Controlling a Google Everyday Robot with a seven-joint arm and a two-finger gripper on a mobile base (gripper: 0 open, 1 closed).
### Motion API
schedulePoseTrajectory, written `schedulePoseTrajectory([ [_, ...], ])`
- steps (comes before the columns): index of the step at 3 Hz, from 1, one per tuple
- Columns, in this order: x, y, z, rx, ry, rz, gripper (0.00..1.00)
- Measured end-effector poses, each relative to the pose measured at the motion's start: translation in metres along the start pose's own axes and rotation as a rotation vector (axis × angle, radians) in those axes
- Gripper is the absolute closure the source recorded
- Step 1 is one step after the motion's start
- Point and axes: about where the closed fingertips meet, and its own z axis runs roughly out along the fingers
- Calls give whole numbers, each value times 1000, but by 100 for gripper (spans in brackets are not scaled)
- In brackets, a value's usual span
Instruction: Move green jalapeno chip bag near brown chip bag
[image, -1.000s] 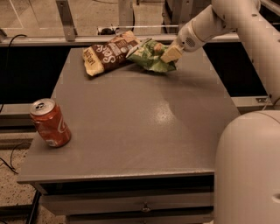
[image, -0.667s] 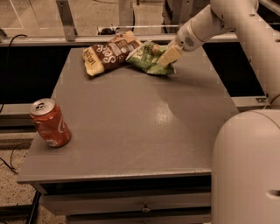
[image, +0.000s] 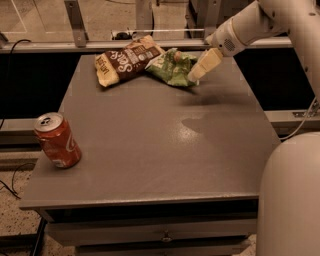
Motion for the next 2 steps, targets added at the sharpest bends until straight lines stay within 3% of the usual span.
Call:
schedulePoseTrajectory([
  [1, 17, 12, -44, -30, -97, -2, 0],
  [2, 48, 25, -110, -48, -234, 3, 0],
])
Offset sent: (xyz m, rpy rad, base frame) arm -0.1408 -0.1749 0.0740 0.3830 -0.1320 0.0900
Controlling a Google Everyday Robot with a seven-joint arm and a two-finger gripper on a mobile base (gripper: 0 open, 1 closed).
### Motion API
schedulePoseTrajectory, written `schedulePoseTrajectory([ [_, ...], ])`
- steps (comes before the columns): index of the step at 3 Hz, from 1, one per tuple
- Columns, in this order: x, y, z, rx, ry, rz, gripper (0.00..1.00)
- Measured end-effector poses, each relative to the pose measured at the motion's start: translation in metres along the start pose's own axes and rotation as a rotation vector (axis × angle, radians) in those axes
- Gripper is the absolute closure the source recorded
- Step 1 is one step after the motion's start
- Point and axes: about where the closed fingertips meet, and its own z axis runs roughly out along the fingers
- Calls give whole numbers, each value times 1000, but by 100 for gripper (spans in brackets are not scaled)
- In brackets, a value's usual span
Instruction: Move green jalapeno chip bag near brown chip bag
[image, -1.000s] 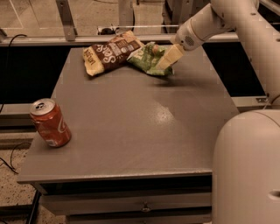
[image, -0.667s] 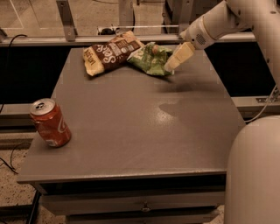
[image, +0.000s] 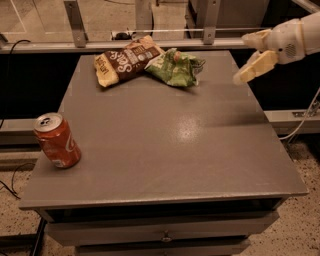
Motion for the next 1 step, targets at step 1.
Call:
schedulePoseTrajectory([
  [1, 27, 13, -47, 10, -110, 49, 0],
])
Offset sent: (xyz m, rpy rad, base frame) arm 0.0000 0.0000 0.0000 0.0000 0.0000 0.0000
